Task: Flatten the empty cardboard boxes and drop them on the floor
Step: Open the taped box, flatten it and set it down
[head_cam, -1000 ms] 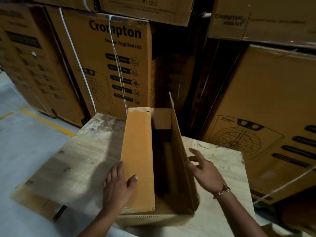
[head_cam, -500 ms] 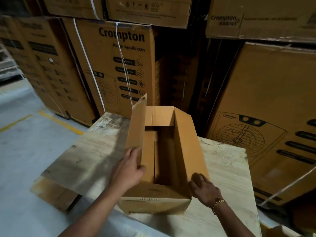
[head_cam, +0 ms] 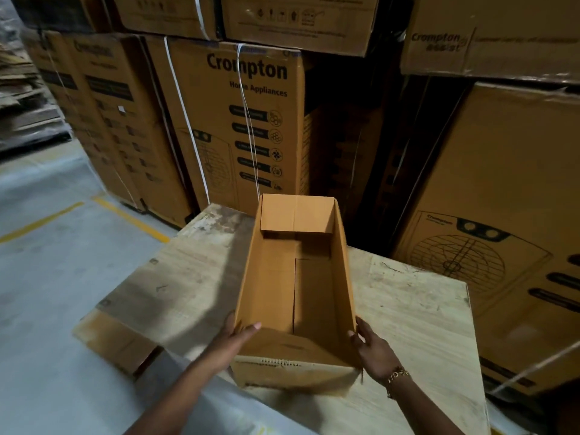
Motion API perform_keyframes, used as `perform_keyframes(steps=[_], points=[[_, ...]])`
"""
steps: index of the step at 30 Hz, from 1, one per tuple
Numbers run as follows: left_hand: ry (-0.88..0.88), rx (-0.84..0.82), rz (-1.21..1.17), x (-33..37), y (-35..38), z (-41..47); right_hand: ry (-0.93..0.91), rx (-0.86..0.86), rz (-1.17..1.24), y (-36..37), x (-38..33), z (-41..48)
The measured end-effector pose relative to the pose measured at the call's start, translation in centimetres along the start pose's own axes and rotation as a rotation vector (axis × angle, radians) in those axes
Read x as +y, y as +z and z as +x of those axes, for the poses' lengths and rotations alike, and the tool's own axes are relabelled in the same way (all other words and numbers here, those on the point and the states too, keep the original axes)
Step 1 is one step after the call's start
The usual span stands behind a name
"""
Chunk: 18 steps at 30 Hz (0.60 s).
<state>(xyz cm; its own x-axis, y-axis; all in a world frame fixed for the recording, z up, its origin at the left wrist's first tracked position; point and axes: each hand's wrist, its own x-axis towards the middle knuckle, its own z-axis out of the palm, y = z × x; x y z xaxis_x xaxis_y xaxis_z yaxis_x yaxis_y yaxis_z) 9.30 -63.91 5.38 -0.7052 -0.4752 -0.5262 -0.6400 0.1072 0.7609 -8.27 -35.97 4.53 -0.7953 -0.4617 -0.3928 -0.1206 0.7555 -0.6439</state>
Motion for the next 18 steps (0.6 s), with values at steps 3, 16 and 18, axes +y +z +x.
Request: perform_keyframes(steps=[3,16,18], points=[[0.093,0.152,0.230,-0.1,2.1,0.1,0.038,-0.028,0.135,0.2,0.0,-0.1],[0.116,-0.126,1.357,5.3,3.0,2.8,0.040,-0.021,0.131,-0.2,0.4,-0.1],[0.061,-0.143,1.338,6.0,3.1,2.9,0.047,-0.026,0.141,-0.5,0.4,-0.3]])
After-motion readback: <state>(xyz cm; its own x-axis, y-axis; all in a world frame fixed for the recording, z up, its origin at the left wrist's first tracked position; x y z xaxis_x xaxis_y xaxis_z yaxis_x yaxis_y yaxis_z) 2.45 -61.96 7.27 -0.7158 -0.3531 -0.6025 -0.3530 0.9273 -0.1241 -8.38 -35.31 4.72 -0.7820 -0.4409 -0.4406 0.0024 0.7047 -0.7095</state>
